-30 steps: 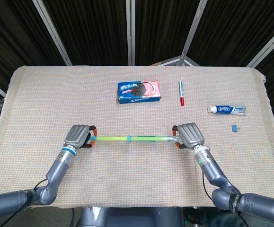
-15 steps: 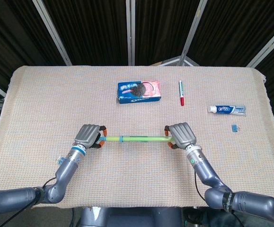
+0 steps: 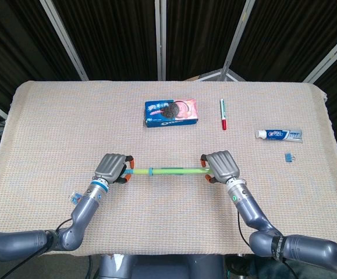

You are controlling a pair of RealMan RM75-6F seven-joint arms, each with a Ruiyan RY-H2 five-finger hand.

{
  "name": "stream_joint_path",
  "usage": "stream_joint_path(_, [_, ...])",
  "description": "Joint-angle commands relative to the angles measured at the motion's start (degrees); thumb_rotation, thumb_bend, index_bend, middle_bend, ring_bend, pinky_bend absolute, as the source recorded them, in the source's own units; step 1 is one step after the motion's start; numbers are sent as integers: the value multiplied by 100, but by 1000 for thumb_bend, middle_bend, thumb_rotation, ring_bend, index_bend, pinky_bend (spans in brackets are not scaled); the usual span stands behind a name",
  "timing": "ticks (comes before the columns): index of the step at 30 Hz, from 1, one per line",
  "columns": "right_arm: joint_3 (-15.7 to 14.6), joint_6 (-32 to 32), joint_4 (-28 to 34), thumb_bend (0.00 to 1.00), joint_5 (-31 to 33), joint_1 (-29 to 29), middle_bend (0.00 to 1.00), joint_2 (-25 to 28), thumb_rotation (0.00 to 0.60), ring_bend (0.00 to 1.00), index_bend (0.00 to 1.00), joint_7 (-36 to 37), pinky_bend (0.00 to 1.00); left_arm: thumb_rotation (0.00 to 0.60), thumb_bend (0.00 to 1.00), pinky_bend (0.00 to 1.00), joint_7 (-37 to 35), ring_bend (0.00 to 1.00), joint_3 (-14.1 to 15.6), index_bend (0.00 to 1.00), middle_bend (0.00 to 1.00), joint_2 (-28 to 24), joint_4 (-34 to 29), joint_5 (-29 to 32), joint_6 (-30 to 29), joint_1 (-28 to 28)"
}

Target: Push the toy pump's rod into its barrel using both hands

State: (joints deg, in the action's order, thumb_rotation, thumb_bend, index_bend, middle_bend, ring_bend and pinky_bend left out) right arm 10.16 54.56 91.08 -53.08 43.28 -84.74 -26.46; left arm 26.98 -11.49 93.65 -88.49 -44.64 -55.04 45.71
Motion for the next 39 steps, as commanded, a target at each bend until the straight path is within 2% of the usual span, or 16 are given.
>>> stream_joint_path(1, [-16, -9, -10, 164, -10, -6, 990, -1, 600, 1000, 247, 40, 1000, 600, 370, 997, 2, 864, 24, 288, 880, -14, -11, 2, -24, -9])
stream_joint_path(3, [-41, -51, -14, 41, 1, -18, 987, 20, 600, 1000, 93, 96, 1000, 600, 290, 997, 0, 864, 57, 114, 880, -60, -37, 8, -59, -37])
stream_joint_path(5, [-54, -34, -22, 1, -6, -60, 983, 46, 600, 1000, 25, 181, 1000, 600, 223, 997, 50, 864, 127, 10, 880, -161, -65, 17, -177, -108])
stream_joint_path(11, [-126, 146, 120, 0, -216, -262, 982, 242, 600, 1000, 0, 445, 1000, 600, 216, 997, -123, 864, 224, 0, 880, -617, -362, -95, -361, -358])
stream_joint_path(16, [-236, 469, 345, 0, -610, -539, 980, 535, 600, 1000, 0, 703, 1000, 600, 176, 984, -473, 856, 293, 0, 864, -986, -577, -571, -711, -663])
stream_joint_path(18, [-299, 699, 417, 0, -843, -707, 968, 696, 600, 1000, 0, 837, 1000, 600, 102, 950, -635, 818, 333, 0, 814, -1148, -650, -827, -907, -812])
stream_joint_path(20, [-407, 1049, 475, 0, -1267, -981, 945, 944, 600, 997, 9, 1163, 1000, 600, 20, 865, -943, 727, 417, 0, 695, -1421, -775, -1280, -1278, -1089])
stream_joint_path(23, [-546, 1646, 368, 0, -1978, -1394, 876, 1259, 600, 945, 49, 1826, 995, 600, 0, 706, -1440, 614, 612, 0, 551, -1772, -862, -1992, -1812, -1514])
stream_joint_path(24, [-575, 1842, 307, 0, -2171, -1513, 827, 1328, 600, 899, 59, 2040, 964, 600, 0, 636, -1584, 563, 683, 0, 497, -1886, -908, -2171, -1966, -1650])
stream_joint_path(26, [-603, 2226, 185, 0, -2459, -1728, 687, 1427, 600, 760, 63, 2377, 806, 600, 0, 390, -1836, 347, 808, 0, 270, -2064, -988, -2456, -2157, -1850])
stream_joint_path(28, [-643, 2629, 92, 0, -2662, -1971, 405, 1519, 600, 426, 39, 2660, 465, 600, 0, 103, -1995, 73, 972, 0, 35, -2247, -1068, -2692, -2361, -2066])
stream_joint_path(29, [-706, 2814, 35, 0, -2787, -2114, 294, 1586, 600, 293, 26, 2818, 339, 600, 0, 31, -2053, 13, 1097, 0, 1, -2371, -1122, -2852, -2479, -2201])
stream_joint_path(30, [-773, 2898, 3, 0, -2869, -2216, 146, 1653, 600, 129, 9, 2909, 173, 600, 0, 8, -2093, 0, 1191, 0, 0, -2466, -1170, -2982, -2576, -2311])
stream_joint_path(31, [-830, 2942, -9, 0, -2917, -2297, 49, 1720, 600, 34, 1, 2940, 61, 600, 0, 0, -2123, 0, 1265, 0, 0, -2543, -1215, -3095, -2661, -2405])
stream_joint_path(33, [-942, 3014, 5, 0, -3003, -2456, 0, 1856, 600, 0, 0, 2892, 0, 600, 0, 0, -2210, 0, 1403, 0, 0, -2687, -1318, -3341, -2843, -2601])
stream_joint_path(39, [-1098, 3462, -92, 0, -3310, -2884, 0, 1861, 600, 0, 0, 2695, 0, 600, 0, 0, -2403, 0, 1590, 0, 0, -2844, -1372, -3876, -3275, -3021])
